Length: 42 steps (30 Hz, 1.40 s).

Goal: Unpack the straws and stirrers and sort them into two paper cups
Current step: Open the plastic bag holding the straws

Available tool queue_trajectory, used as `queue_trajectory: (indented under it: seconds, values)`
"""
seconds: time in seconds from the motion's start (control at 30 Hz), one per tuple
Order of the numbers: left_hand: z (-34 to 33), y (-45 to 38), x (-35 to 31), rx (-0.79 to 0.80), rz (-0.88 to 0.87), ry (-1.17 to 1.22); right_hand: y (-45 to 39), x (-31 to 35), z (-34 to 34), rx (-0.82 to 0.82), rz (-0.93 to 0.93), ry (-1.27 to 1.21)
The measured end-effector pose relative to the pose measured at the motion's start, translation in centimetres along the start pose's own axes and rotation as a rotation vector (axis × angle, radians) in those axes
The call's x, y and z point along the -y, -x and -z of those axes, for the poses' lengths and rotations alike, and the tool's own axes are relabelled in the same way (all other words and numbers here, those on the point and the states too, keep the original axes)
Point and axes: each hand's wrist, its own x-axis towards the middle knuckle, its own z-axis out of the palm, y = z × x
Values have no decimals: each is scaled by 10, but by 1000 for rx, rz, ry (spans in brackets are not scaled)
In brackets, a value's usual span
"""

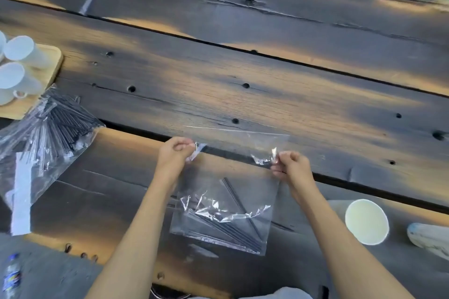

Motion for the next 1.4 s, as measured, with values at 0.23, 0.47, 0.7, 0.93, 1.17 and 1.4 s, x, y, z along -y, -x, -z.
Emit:
queue_trajectory:
  seconds: [0.23, 0.47, 0.7, 0.93, 1.17, 1.4]
  values:
    - [9, 98, -30, 49, -202, 132, 57, 18, 25, -45, 200, -22]
    - [29, 162, -41, 30, -471, 222, 109, 26, 45, 22, 264, -213]
    - [41, 198, -46, 153, -743, 130, 160, 47, 61, -10, 390, -143]
    - [34, 210, -51, 181, -851, 124, 175, 52, 77, -34, 409, -139]
    - [24, 224, -64, 167, -727, 310, 188, 54, 85, -384, 624, 175]
    - [2, 238, -71, 262, -561, 208, 251, 74, 26, -54, 1445, 697]
